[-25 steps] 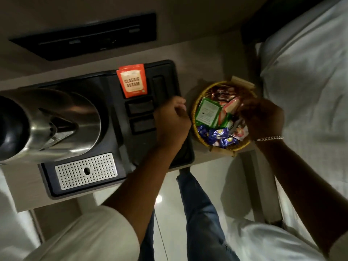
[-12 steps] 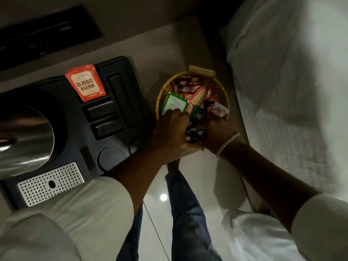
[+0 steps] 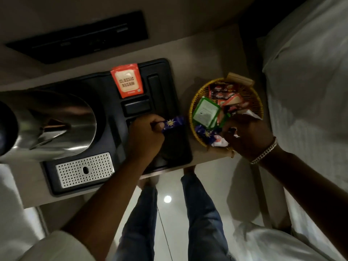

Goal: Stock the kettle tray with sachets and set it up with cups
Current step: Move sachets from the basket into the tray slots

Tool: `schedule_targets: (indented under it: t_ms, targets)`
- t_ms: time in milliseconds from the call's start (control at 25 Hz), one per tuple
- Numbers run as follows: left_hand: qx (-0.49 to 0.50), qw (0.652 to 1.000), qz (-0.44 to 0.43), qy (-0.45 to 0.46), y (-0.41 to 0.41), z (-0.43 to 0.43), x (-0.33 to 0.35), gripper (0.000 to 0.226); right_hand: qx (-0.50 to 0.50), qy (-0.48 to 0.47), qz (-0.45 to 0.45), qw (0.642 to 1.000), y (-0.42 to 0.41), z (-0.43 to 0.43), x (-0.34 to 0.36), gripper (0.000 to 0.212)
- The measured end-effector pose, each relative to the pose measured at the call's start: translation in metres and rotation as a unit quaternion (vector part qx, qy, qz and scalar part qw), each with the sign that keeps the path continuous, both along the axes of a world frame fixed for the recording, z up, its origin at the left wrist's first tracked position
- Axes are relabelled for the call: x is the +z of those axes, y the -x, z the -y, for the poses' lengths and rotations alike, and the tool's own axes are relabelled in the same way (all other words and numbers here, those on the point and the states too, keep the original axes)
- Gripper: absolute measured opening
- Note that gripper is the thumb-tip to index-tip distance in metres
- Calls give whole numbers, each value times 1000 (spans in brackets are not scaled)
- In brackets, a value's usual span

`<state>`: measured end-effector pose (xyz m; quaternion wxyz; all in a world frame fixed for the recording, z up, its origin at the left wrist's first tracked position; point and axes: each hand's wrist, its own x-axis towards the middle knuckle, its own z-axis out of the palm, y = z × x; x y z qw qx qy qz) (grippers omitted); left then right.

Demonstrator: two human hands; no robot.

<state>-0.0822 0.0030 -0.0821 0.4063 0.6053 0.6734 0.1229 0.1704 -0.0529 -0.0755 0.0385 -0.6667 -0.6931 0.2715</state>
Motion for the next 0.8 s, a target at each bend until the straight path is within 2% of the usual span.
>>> schedule_targets:
  t_ms: [120, 200, 280, 360, 480, 600, 680, 800]
  targets:
    - [30, 999, -24, 1, 24, -7, -10, 15, -14, -24, -25, 999, 21, -16, 8, 9]
    - [35, 999, -30, -3, 44, -13, -17, 13, 0, -27, -76, 997, 60, -34, 7, 10]
    - [13, 999, -40, -16, 54, -16, -25, 13, -7, -22, -120, 993, 94, -55, 3, 12]
    - [-19, 999, -43, -11, 53, -17, -28, 14, -26, -23, -144, 989, 121, -72, -7, 24]
    - [-45, 999, -21, -17, 53, -19, -31, 20, -10, -6, -141, 990, 151, -91, -20, 36]
    - [-46, 998, -10, -46, 59, -13, -31, 23, 32, 23, -102, 994, 168, -95, -31, 35]
    - [-44, 998, -3, -55, 60, -9, -28, 32, 42, 23, -87, 995, 168, -93, -35, 34]
    - [-22, 998, 25, -58, 66, -4, -26, 34, 56, 16, -79, 995, 173, -92, -38, 37]
